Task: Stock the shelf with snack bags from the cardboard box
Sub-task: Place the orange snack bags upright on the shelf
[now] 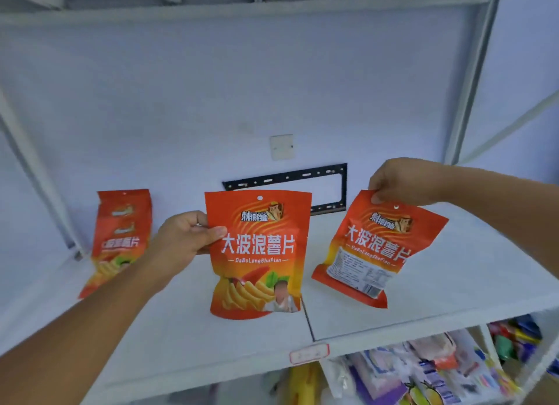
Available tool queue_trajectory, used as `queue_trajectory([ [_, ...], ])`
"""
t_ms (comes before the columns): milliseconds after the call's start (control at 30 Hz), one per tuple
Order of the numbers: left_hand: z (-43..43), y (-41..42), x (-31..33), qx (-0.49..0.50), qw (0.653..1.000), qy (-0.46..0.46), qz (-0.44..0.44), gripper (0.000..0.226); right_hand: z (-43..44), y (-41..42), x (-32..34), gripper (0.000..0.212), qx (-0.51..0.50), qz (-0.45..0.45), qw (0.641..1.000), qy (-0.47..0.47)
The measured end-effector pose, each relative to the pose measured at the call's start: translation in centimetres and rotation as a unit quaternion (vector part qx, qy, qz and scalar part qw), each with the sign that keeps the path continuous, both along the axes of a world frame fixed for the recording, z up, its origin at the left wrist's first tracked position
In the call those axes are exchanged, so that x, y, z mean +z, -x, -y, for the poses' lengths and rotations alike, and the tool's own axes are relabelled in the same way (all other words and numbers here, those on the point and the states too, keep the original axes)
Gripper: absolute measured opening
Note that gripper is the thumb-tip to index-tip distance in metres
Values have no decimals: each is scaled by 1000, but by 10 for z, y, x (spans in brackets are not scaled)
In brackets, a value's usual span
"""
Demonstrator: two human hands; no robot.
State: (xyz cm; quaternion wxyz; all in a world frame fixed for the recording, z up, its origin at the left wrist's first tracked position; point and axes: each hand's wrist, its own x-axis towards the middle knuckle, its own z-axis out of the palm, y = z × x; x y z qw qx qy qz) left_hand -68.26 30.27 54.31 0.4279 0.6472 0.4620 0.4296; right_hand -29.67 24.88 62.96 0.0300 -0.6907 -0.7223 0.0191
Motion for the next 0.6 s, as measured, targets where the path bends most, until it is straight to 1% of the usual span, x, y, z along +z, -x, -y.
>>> queue_trajectory([
  [67,-1,39,-5,24,1000,10,8,64,-22,37,3,12,27,5,1000,7],
  [100,-1,57,-8,36,999,18,18,65,-34,54,4,12,43,8,999,8],
  [133,-3,73,-12,46,998,21,26,59,-47,72,5,12,59,10,998,8],
  [200,-5,102,-17,68,997,26,37,38,-72,104,6,12,91,10,996,10],
  [233,-7,116,-19,87,995,29,27,39,-84,120,6,12,107,8,994,12],
  [267,-9,130,-22,98,995,30,20,51,-96,135,6,12,121,6,992,14],
  [333,-15,154,-24,110,993,34,21,88,-124,163,5,11,152,-1,988,13],
  [367,-19,166,-25,114,993,35,22,100,-139,177,3,12,167,-2,986,11],
  [400,-23,176,-25,119,992,36,18,106,-153,190,2,12,181,1,983,8],
  [500,-41,204,-29,138,989,42,24,102,-195,230,-3,13,223,6,975,11],
  [600,-61,229,-36,153,987,45,22,77,-232,268,-7,13,262,8,965,25],
])
